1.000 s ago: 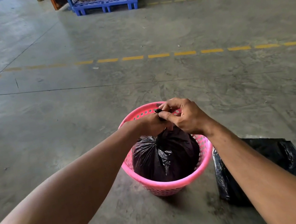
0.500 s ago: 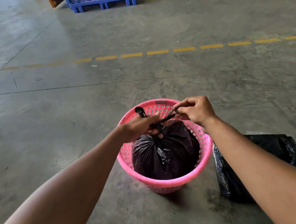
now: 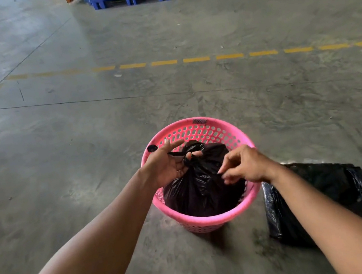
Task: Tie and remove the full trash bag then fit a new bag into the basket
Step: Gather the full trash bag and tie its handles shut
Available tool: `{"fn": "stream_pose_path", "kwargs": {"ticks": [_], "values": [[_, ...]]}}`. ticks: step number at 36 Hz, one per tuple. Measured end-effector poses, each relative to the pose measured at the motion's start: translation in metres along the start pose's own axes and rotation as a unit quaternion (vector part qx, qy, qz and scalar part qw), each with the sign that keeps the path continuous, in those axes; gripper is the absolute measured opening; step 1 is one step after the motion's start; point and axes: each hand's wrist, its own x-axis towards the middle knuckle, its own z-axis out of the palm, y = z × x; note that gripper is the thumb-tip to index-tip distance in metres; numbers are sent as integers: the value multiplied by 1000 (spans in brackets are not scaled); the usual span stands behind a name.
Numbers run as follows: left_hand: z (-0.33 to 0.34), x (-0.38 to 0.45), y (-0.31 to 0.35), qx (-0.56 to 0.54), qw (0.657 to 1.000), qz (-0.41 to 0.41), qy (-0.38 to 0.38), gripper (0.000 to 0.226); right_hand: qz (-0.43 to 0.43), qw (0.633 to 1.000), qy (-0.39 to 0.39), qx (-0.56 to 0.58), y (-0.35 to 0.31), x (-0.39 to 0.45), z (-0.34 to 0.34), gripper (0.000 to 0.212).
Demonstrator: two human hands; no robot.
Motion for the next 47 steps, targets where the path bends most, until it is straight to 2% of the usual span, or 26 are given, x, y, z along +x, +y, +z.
{"fn": "stream_pose_path", "kwargs": {"ticks": [3,5,7,8,9,11,14,16,18,21,24,26,29,32,34,38,40,42,44,47], "values": [[8,-3,0,40,999,18,-3,46,0,997,-17,-74,1,-2,25,28],[11,-5,4,90,995,35,1,38,-10,991,6,-135,-3,0,34,27],[12,-8,10,163,985,54,-1,41,-34,979,55,-191,-7,1,38,16],[13,-11,14,199,978,67,-10,42,-48,976,84,-194,-8,2,40,15],[16,-16,19,235,968,80,-24,42,-61,976,115,-175,-8,3,44,24],[21,-24,26,294,950,88,-49,59,-83,973,172,-131,-8,8,51,37],[29,-32,33,384,918,80,-63,81,-134,964,194,-124,-16,17,62,54],[38,-33,33,413,905,66,-73,73,-169,960,184,-125,-22,22,70,59],[49,-37,35,409,908,50,-71,56,-184,959,193,-93,-27,28,76,45],[53,-37,43,525,849,57,-27,32,-162,959,231,6,-27,31,77,24],[47,-36,48,641,762,87,-19,38,-131,957,247,73,-21,27,73,11],[42,-35,50,707,695,134,-9,40,-113,961,243,66,-20,22,70,16],[41,-40,51,789,592,161,17,41,-92,967,237,31,-19,19,64,14],[45,-42,45,833,513,206,31,41,-81,969,234,-11,-20,19,60,9],[44,-39,42,842,492,216,41,45,-72,971,225,-29,-20,17,59,7],[45,-36,44,836,492,237,60,44,-53,973,222,-30,-20,15,64,6],[48,-36,40,842,460,270,81,41,-40,971,230,-51,-19,15,66,5],[46,-34,33,845,413,328,89,38,-44,965,246,-82,-18,16,66,8],[37,-34,29,829,387,392,95,36,-86,947,268,-154,-17,15,66,12],[19,-35,20,798,395,443,106,32,-184,927,246,-216,-20,13,65,17]]}}
